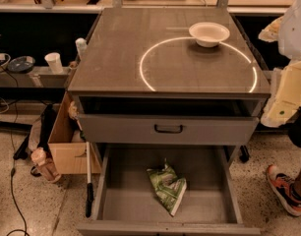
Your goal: Pick green jalapeno chip bag from middle drawer and place on counter
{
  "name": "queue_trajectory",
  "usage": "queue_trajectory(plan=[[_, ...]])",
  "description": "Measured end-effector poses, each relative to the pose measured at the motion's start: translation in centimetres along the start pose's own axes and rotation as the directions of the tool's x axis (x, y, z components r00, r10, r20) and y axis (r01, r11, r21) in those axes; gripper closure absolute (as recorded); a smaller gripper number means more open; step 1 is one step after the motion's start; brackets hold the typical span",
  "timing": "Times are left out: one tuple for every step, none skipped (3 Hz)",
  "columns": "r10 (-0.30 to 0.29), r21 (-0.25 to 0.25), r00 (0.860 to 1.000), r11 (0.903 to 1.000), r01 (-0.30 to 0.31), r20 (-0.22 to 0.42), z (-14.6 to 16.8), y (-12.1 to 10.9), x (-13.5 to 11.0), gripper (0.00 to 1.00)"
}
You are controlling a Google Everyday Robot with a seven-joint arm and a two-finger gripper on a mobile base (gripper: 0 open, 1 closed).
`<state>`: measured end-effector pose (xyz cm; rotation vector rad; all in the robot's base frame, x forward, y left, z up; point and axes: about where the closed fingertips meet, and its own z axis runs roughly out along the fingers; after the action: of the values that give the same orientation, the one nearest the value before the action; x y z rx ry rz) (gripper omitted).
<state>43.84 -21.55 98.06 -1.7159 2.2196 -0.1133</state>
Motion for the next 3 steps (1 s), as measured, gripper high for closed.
queue_trajectory(plan=[[0.007,0.013,1.000,0.9999,-0.007,0.011,0.5,0.3,0.0,0.00],[0.017,0.018,1.000,0.9997,-0.018,0.026,1.9,0.8,0.2,0.00],[0.016,-0.005,0.999,0.9999,-0.016,0.045,4.7,1.9,-0.3,0.00]])
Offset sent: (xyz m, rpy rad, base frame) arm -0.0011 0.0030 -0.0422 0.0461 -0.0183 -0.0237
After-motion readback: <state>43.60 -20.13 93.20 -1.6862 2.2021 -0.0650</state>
